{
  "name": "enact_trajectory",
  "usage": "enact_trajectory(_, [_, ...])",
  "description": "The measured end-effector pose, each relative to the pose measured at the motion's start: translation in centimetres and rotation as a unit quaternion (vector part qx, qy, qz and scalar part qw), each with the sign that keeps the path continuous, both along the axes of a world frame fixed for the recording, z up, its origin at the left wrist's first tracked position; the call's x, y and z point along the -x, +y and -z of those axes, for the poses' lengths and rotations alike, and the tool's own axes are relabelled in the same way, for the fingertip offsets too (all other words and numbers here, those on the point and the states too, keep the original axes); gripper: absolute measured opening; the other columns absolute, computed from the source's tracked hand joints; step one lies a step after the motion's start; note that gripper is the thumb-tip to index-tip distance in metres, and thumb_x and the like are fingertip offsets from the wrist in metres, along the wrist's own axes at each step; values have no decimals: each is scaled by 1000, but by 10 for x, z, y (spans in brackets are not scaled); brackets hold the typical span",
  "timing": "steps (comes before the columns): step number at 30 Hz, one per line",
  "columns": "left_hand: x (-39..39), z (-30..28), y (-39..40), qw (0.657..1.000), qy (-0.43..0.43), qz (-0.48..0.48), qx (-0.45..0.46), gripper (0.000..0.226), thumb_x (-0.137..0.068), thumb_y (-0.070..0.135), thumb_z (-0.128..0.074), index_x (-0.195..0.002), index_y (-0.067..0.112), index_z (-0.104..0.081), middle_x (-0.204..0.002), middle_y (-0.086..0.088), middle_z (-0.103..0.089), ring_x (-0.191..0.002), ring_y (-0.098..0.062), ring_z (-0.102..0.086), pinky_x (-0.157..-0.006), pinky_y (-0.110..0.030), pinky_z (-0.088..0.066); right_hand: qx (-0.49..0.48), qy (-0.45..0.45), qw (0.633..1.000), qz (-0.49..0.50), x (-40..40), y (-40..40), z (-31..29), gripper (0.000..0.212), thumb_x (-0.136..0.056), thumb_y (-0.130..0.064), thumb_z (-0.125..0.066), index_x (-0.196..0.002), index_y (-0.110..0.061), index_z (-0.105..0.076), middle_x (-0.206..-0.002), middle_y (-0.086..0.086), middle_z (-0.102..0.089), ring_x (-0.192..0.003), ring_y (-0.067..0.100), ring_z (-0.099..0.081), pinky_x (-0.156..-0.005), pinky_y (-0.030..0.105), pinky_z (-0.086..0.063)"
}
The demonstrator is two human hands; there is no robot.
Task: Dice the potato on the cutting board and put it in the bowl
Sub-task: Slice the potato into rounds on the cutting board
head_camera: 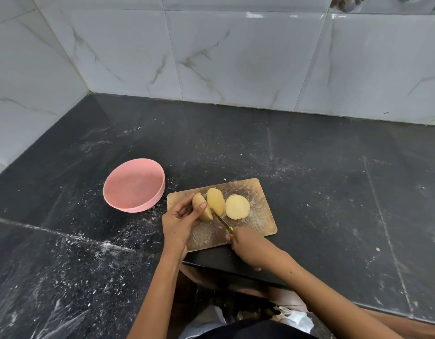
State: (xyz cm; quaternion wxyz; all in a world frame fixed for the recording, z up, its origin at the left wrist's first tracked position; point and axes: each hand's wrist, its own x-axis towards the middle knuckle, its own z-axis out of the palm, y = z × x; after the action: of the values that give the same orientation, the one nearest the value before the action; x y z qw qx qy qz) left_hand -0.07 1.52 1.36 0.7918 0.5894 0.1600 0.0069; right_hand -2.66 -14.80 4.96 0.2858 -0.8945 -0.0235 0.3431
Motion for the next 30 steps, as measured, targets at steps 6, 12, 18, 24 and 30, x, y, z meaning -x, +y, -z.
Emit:
enact_trajectory(6, [1, 3, 13, 998, -19, 38, -45, 48, -73, 3, -75, -119, 8, -60, -120, -9, -67, -111, -19, -64, -87, -35, -57, -79, 35, 993, 84, 4, -16, -20, 32, -103, -37, -28, -91, -12, -45, -69, 4, -47, -52, 14, -44, -37, 20, -41])
enact_trajectory(12, [2, 2, 15, 983, -83, 74, -148, 52, -70, -6, -78, -118, -2, -60, -121, -10, -64, -112, -14, -62, -91, -17, -48, -75, -5, 995, 72, -26, 7, -18, 31, -103, -37, -27, -91, -14, -44, -76, 3, -47, -58, 15, -49, -39, 22, -44])
enact_trajectory(18, [1, 3, 15, 976, -101, 85, -175, 55, -63, -10, -81, -113, 0, -60, -119, -10, -62, -111, -14, -61, -82, -13, -49, -10, -8, 999, 43, -37, 25, -12, 26, -103, -31, -30, -94, -12, -45, -83, 6, -49, -63, 22, -56, -41, 26, -47])
enact_trajectory(24, [4, 1, 13, 974, -96, 99, -179, 52, -58, 12, -85, -104, 12, -61, -112, 14, -63, -115, -5, -59, -76, -23, -56, 30, 2, 999, 18, -26, 24, -11, 18, -102, -20, -33, -93, -11, -45, -90, 12, -55, -66, 25, -56, -41, 25, -43])
enact_trajectory(30, [7, 2, 10, 972, -108, 91, -187, 54, -58, 15, -84, -105, 6, -58, -116, 10, -60, -115, -4, -58, -74, -24, -56, 43, 2, 999, 9, -6, 11, -4, 15, -101, -19, -33, -94, -12, -45, -85, 8, -48, -62, 24, -52, -36, 30, -45])
